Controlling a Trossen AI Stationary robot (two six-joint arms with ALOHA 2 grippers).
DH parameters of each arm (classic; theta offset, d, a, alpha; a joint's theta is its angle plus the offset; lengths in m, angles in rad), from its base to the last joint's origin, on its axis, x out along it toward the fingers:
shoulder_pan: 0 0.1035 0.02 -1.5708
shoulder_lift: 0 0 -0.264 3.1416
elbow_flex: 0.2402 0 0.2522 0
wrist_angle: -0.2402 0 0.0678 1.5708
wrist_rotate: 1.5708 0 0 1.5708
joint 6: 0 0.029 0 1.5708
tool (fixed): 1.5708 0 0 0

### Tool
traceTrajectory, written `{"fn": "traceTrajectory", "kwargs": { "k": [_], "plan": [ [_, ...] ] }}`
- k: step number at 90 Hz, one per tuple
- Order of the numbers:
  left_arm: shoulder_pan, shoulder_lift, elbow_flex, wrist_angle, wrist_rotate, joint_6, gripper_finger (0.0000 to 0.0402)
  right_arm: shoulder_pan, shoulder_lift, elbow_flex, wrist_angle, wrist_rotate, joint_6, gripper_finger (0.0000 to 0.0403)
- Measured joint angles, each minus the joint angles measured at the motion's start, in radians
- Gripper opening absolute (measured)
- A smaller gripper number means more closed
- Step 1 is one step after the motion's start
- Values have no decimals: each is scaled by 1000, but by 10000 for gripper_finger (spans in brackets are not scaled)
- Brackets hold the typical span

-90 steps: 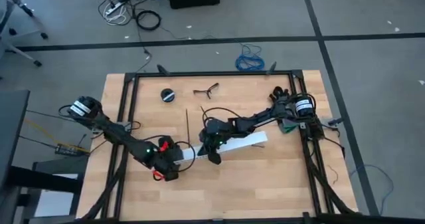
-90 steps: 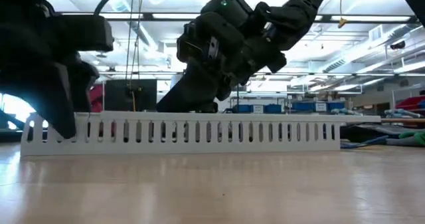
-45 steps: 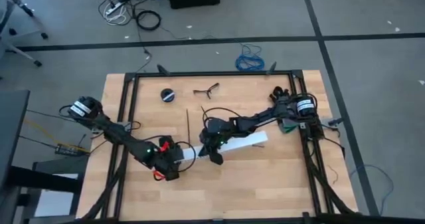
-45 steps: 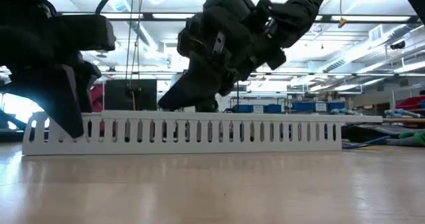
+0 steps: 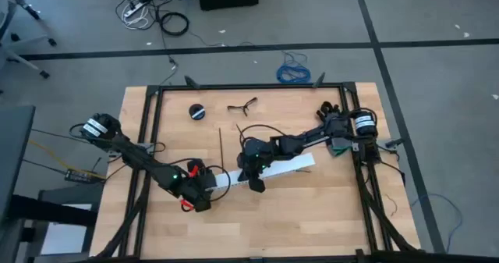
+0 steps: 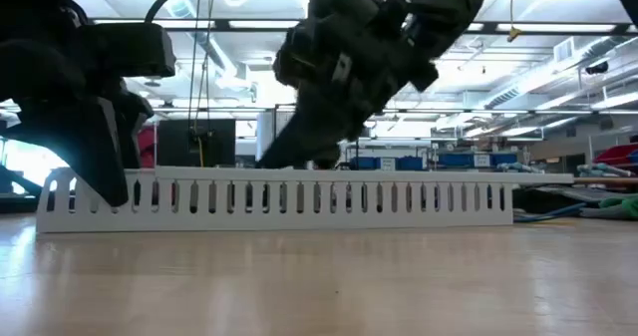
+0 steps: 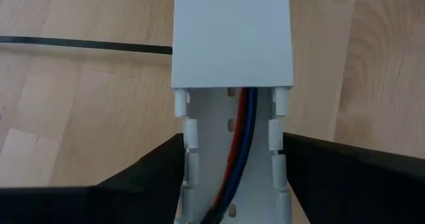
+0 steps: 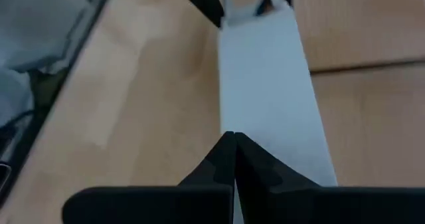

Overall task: Ziptie cables
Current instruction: Close the white cable duct

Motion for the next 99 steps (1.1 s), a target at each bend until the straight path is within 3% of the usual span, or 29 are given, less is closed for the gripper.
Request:
{"fn": "traceTrajectory", "kwargs": {
  "k": [18,30,57,80,99],
  "plan": [
    [2,0,0,4,3,7,224,-9,94,4,177,-76,51,0],
    [3,0,0,11,3,6,225,-8,113,9,226,-72,56,0],
    [4,1,0,16,2,8,225,-7,23,36,118,-119,1,0],
    [3,1,0,12,3,11,225,-11,-15,38,-116,31,-39,0],
    [3,1,0,5,0,12,225,-20,53,35,21,-14,-21,0]
  ]
}}
